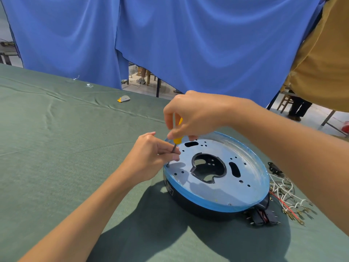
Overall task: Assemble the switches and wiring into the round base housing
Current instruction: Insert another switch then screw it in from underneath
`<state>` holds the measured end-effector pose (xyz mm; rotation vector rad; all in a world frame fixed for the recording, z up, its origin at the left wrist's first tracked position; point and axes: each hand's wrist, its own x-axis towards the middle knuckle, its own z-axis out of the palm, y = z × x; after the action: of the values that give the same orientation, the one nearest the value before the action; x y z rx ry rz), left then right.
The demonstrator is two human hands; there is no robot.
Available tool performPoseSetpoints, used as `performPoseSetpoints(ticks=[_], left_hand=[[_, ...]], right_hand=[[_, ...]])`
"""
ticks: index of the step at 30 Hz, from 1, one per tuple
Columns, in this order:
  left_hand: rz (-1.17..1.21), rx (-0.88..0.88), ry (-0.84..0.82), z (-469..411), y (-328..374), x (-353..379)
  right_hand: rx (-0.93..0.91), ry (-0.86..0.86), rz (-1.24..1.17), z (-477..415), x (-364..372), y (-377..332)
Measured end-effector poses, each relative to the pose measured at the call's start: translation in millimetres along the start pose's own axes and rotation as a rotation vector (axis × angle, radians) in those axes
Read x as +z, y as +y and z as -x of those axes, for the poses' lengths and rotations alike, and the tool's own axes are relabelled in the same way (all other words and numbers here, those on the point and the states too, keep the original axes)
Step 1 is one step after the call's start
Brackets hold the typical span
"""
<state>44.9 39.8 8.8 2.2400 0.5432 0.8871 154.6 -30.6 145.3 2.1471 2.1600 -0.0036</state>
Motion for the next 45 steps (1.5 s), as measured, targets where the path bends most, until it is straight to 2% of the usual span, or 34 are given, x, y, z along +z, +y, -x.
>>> performPoseSetpoints(ticks=[5,11,18,25,28,30,32,35,38,41,45], left_hand=[[0.039,0.015,-0.044,1,-4,1],[0.015,0.027,0.157,2,-6,5],[0.008,0.104,0.128,5,-6,5],[0.008,0.118,0.028,8,-9,1],[0.159,0.047,-0.032,11,-11,0],[0.431,-0.027,-0.051,14,-14,-6],[0.623,-0.097,0.013,13,-21,-11],[0.619,-0.168,0.086,11,-28,-6],[0.604,-0.192,0.049,10,-29,9],[0.629,-0.197,0.053,11,-33,19],[0.684,-0.215,0.084,13,-34,21]], right_hand=[[0.046,0.041,0.001,-5,7,-3],[0.166,-0.006,-0.048,-11,7,-9],[0.006,-0.021,0.009,-3,0,-11],[0.123,0.022,0.091,-17,3,-27],[0.158,-0.08,0.114,-21,0,-31],[0.154,-0.19,0.107,-18,-6,-28],[0.12,-0.244,0.119,-11,-10,-25],[-0.02,-0.182,0.242,-5,-8,-21],[-0.088,-0.119,0.326,-5,-6,-21],[-0.012,-0.1,0.269,-6,-4,-22],[0.287,-0.169,0.114,-18,1,-33]])
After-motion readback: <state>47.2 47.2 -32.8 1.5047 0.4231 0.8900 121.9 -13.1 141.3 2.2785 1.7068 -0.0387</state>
